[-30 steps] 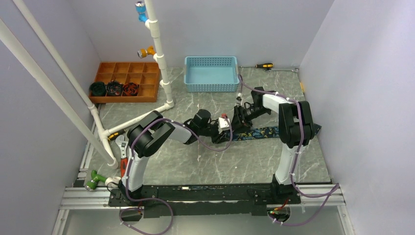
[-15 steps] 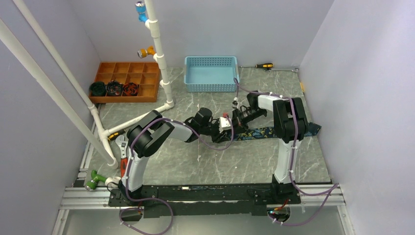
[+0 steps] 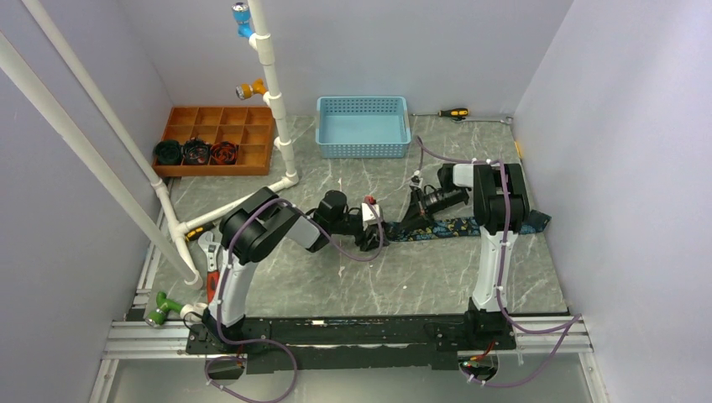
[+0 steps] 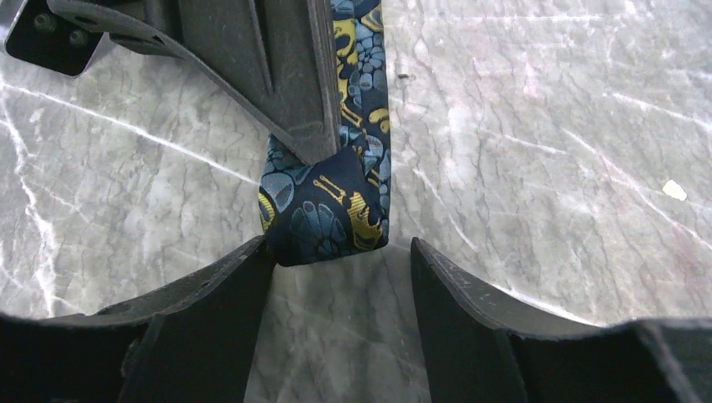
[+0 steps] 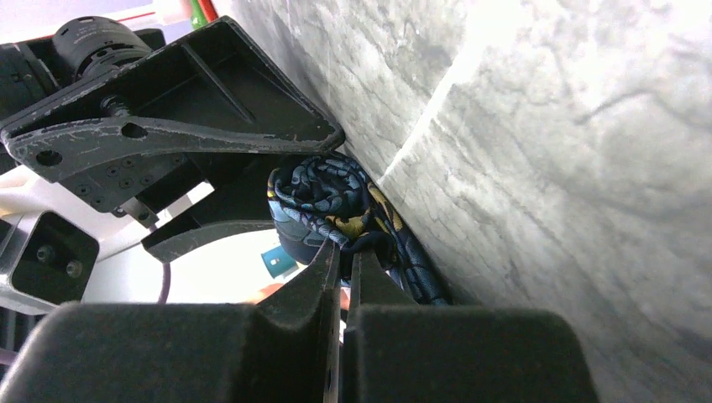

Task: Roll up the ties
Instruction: Roll the tie at the center of the board.

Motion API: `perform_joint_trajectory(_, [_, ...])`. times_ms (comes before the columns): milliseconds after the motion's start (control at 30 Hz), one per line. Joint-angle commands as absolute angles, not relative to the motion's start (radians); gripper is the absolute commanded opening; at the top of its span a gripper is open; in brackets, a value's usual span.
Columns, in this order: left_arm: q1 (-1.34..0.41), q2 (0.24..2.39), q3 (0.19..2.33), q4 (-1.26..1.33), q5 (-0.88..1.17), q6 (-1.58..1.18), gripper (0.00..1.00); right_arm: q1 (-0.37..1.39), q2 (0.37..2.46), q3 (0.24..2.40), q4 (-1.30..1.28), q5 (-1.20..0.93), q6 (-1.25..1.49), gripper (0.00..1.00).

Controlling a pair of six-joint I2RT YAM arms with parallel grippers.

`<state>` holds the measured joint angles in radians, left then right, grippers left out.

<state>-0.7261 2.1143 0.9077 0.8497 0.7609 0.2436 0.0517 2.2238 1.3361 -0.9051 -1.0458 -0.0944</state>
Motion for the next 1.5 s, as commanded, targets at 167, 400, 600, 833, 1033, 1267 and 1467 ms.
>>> perform_joint_trajectory(167, [-0.784, 2.333, 0.982, 0.963, 0.751, 0.096, 0.68, 0.035, 2.311, 1.296, -0.821, -0.721, -0.057, 0.00])
perform_joint_trajectory(400, [-0.799, 2.331, 1.002, 0.813, 0.678, 0.130, 0.34, 0.053, 2.260, 1.262, -0.807, -0.786, -0.084, 0.00])
perform_joint_trajectory(600, [-0.771, 2.198, 0.903, 0.554, 0.605, 0.301, 0.18, 0.068, 2.148, 1.257, -0.815, -0.896, -0.103, 0.21])
perform_joint_trajectory(833, [-0.767, 2.152, 0.897, 0.412, 0.585, 0.351, 0.18, 0.115, 2.104, 1.262, -0.809, -0.916, -0.098, 0.38])
perform_joint_trajectory(1033, [-0.768, 2.151, 0.907, 0.387, 0.588, 0.341, 0.18, 0.144, 2.120, 1.252, -0.732, -0.932, -0.045, 0.29])
perform_joint_trajectory(1267, [-0.767, 2.145, 0.895, 0.378, 0.605, 0.355, 0.24, 0.144, 2.155, 1.268, -0.705, -0.840, -0.007, 0.00])
perform_joint_trajectory(1467, [-0.722, 2.096, 0.827, 0.549, 0.660, 0.309, 0.63, 0.146, 2.192, 1.278, -0.721, -0.690, -0.005, 0.00])
